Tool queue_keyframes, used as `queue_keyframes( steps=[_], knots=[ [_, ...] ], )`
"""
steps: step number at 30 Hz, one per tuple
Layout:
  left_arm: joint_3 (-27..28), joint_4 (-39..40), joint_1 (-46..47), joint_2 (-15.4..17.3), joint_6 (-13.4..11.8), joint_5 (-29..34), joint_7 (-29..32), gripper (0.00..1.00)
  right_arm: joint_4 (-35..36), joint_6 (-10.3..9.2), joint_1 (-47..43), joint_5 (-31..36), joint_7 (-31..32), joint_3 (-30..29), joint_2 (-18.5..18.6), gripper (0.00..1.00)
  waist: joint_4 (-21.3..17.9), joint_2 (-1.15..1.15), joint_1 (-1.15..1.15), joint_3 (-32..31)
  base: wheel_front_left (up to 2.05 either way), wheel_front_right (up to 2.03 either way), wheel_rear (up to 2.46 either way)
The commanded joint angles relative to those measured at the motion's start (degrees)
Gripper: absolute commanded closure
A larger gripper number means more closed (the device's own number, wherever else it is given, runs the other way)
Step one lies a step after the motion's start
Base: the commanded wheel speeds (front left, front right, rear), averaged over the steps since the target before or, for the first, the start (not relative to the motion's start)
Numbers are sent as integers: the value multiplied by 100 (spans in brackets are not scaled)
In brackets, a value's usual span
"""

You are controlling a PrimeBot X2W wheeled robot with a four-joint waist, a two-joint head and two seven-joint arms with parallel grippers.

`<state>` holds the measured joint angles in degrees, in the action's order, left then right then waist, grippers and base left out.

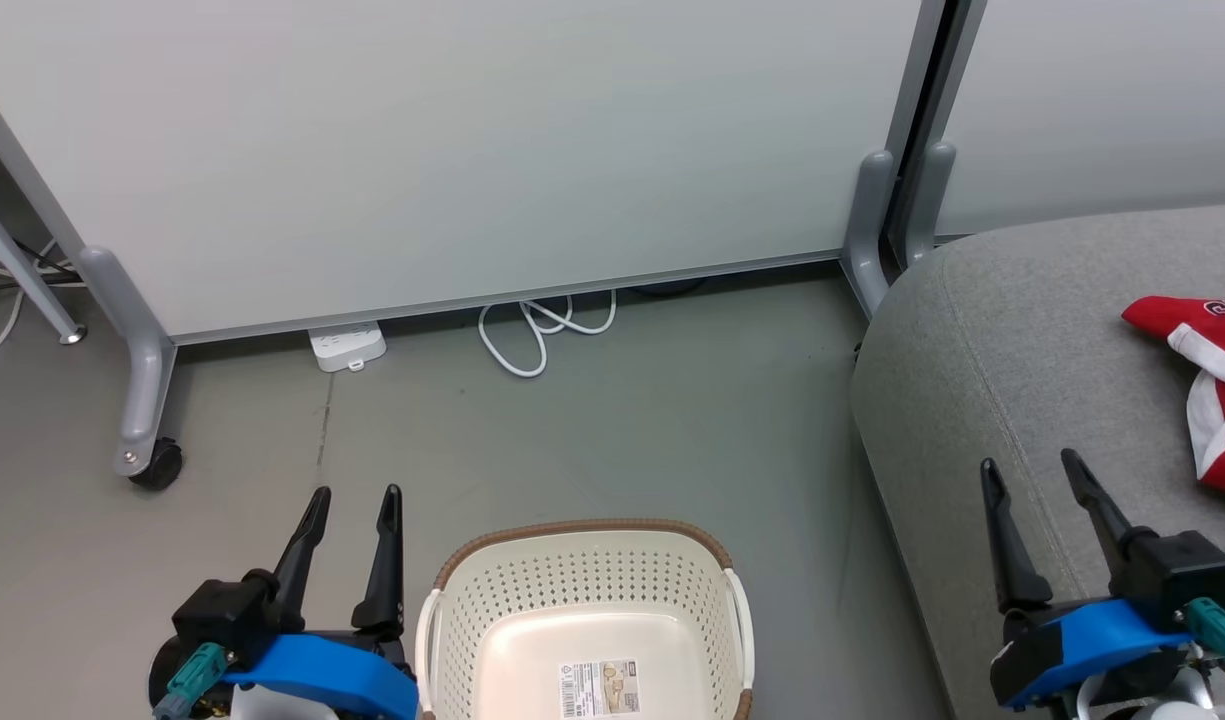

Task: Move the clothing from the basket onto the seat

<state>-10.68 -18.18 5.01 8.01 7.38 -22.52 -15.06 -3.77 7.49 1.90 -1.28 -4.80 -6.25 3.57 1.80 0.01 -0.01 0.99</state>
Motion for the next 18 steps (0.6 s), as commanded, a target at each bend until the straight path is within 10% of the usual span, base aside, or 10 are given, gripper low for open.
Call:
queue_keyframes(
  steps=[1, 18],
  knots=[
    [65, -17, -74, 24, 16, 49, -16, 0, -37, 1, -107, 61, -70, 49, -40, 0, 25, -1, 1, -30, 0, 0, 0],
    [211, -122, -187, -17, 16, 71, -17, 0, -334, 1, -66, -27, -188, 260, -72, 0, 21, -1, 1, -91, 0, 0, 0]
  ],
)
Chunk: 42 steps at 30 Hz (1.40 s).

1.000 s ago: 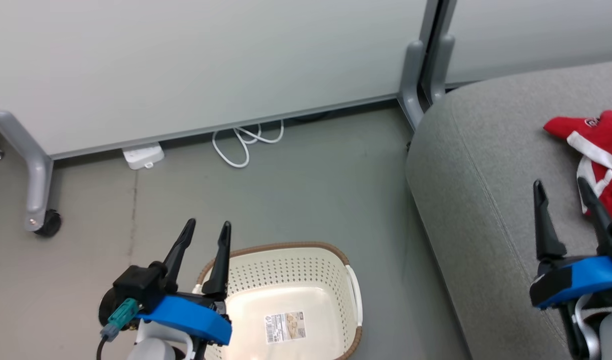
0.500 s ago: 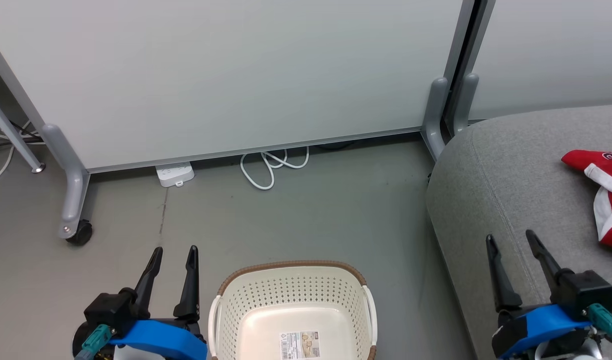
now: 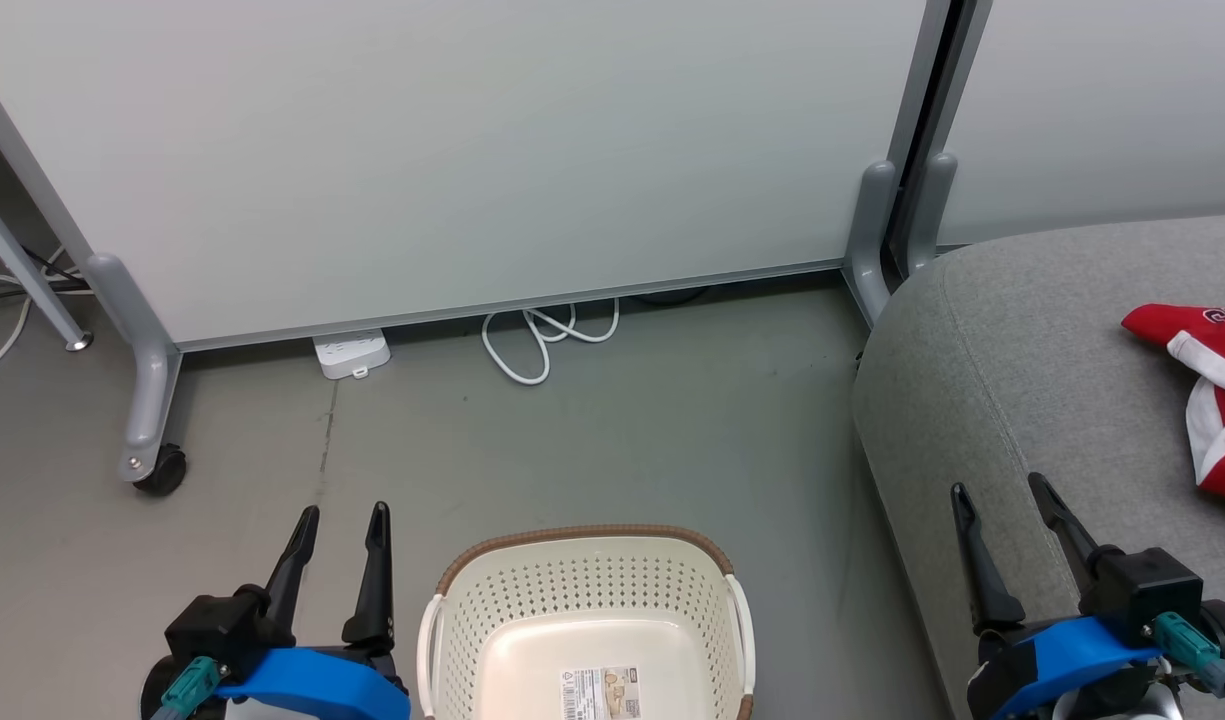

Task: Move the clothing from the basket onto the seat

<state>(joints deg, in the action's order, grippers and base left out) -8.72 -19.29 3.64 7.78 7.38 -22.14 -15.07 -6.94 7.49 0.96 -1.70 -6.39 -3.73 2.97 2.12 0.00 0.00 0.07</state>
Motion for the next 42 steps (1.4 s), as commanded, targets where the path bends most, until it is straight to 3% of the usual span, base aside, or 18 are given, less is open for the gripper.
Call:
queue_keyframes(
  steps=[1, 8, 9, 18, 42],
  knots=[
    [17, -15, -57, 3, 16, 39, -16, 0, -22, 1, 40, 11, -34, 12, -13, 0, -20, 0, 0, -1, 0, 0, 0],
    [43, -74, -74, -17, 16, 43, -16, 0, -63, 1, 80, -46, -40, 58, -13, 0, -63, 0, 0, -19, 0, 0, 0],
    [41, -76, -32, -22, 0, 19, 2, 100, -59, 0, 23, -47, -27, 57, -1, 100, -64, 0, 0, -20, 0, 0, 0],
    [44, -428, -340, -124, 0, -75, 60, 100, -510, 0, -77, -137, 3, 44, -28, 100, -69, 0, 1, -21, 0, 0, 0],
    [495, -126, -134, -230, 4, -2175, 693, 100, -554, 0, 119, -2838, 388, -52, -20, 100, -96, 0, 1, -15, 0, 0, 0]
  ],
)
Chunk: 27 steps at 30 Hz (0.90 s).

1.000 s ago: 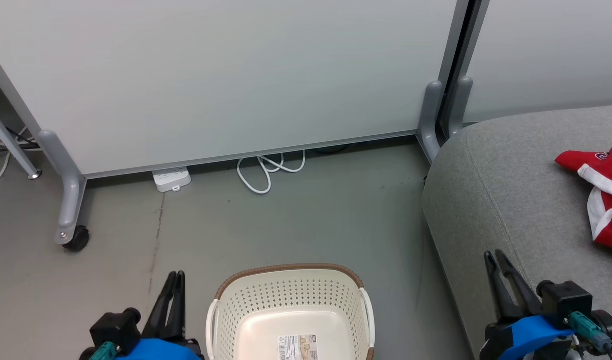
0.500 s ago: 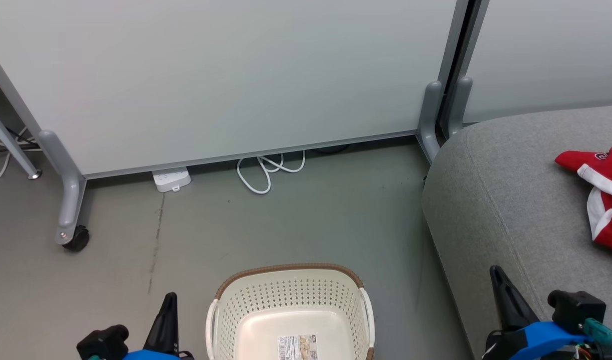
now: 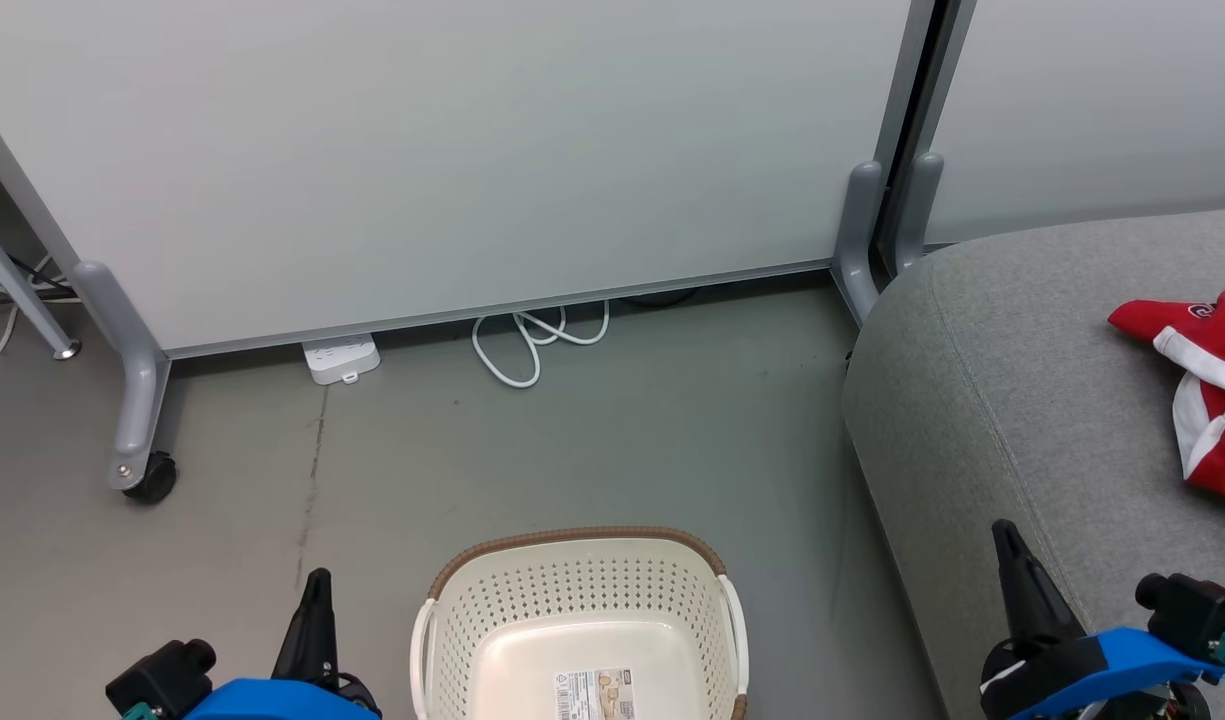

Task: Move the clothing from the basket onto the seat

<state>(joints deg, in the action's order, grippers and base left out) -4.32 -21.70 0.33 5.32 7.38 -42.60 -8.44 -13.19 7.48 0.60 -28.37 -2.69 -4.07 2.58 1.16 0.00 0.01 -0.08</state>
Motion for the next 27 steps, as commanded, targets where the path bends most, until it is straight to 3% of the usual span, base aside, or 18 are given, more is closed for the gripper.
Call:
queue_keyframes(
  steps=[1, 27],
  knots=[
    [73, 126, 204, 12, 4, -204, 53, 100, 70, 1, 162, -268, 33, -21, 20, 100, -2, 0, 0, 0, 0, 0, 0],
    [444, 366, 359, -78, 8, -1906, 573, 100, 22, 2, 332, -2452, 356, -105, 29, 100, -32, 0, 0, 7, 0, 0, 0]
  ],
)
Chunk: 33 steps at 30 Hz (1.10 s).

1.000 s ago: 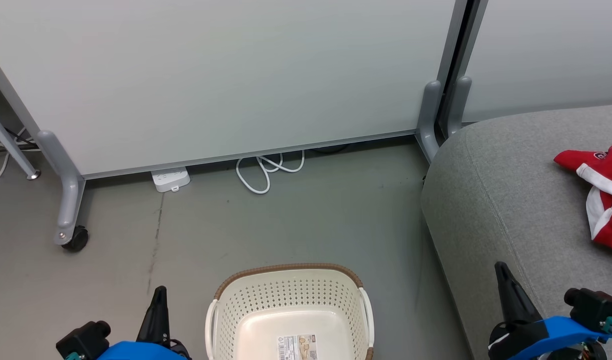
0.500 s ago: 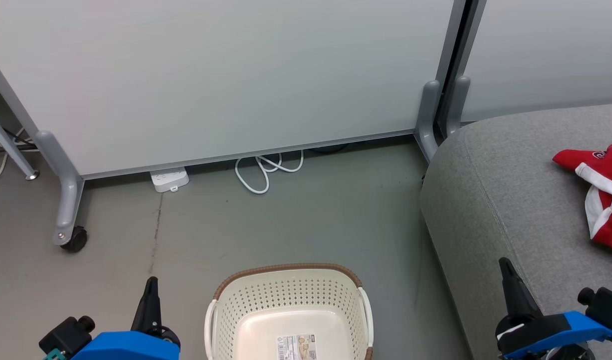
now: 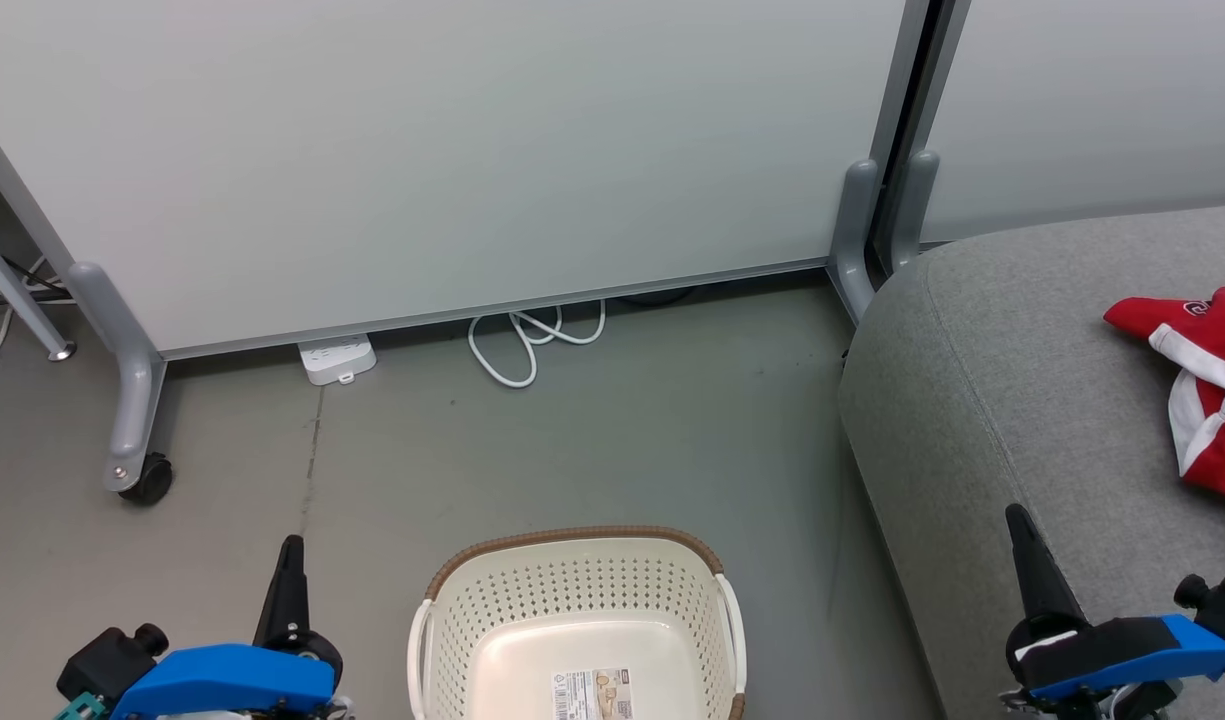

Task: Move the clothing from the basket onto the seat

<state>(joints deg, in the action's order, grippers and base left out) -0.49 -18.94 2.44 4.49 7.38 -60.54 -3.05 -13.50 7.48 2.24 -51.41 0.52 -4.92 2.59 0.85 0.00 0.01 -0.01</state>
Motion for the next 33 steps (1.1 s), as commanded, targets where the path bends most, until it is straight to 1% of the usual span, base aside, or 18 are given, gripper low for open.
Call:
queue_keyframes(
  steps=[1, 18, 33],
  knots=[
    [74, 96, 154, 3, 8, -168, 51, 100, 51, 2, 175, -222, 44, -23, 28, 100, -2, 0, -1, 0, 0, 0, 0],
    [279, 230, 239, -45, 11, -1108, 340, 100, 20, 2, 256, -1434, 220, -68, 33, 100, -23, 0, -1, 5, 0, 0, 0],
    [415, 317, 302, -79, 14, -1740, 532, 100, -1, 2, 301, -2240, 339, -98, 37, 100, -39, 0, -1, 8, 0, 0, 0]
  ],
)
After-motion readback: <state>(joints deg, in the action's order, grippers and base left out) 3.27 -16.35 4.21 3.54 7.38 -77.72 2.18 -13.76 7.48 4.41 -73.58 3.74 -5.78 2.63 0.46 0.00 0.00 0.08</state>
